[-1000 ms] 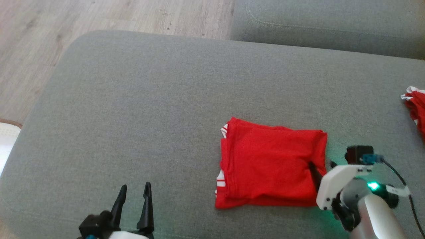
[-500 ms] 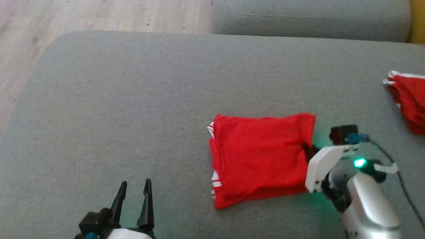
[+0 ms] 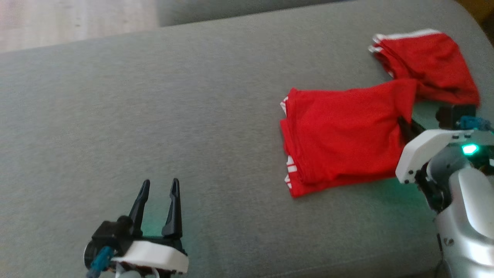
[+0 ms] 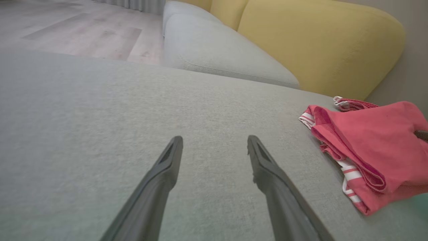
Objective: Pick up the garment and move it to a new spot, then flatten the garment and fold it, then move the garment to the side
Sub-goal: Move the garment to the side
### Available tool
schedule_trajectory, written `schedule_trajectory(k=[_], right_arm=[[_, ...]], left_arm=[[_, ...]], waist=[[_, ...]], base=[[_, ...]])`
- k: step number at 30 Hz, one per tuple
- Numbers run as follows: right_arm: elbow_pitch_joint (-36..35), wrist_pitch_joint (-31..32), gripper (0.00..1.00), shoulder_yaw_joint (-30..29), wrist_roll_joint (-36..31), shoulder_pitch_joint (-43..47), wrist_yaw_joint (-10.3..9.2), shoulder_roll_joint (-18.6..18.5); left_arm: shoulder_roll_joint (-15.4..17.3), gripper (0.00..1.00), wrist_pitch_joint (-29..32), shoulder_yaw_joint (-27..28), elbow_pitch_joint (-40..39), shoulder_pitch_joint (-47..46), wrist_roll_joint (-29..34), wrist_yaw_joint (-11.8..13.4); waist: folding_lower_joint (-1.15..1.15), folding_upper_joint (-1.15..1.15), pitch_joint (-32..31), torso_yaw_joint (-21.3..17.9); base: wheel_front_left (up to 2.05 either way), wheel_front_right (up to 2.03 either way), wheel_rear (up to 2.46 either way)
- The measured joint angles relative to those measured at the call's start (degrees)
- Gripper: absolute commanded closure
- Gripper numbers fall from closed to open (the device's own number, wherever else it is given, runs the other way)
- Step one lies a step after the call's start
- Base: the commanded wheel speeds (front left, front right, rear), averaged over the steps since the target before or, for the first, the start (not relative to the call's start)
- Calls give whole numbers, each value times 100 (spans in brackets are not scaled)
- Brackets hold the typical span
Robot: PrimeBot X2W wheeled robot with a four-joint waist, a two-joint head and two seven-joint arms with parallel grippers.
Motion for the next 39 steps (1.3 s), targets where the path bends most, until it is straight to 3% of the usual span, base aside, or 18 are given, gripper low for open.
schedule_trajectory(k=[10,20,33,39], right_arm=[[-168,-64,100,-46,-51,-238,0,-1],[131,51,100,-86,-137,-1553,0,-43],[636,673,100,-408,-538,-2447,0,-1534],[1011,855,100,-706,-1016,-2594,0,-1846]], left_arm=[[3,0,4,-13,1,-251,62,-4],[5,0,48,-25,11,-277,62,0],[-119,0,44,-43,131,-404,73,-104],[-192,0,25,-43,190,-543,80,-158]], waist=[[1,0,399,-593],[0,0,473,-309],[0,0,688,496],[0,0,856,737]], base=[[0,0,0],[0,0,0],[0,0,0],[0,0,0]])
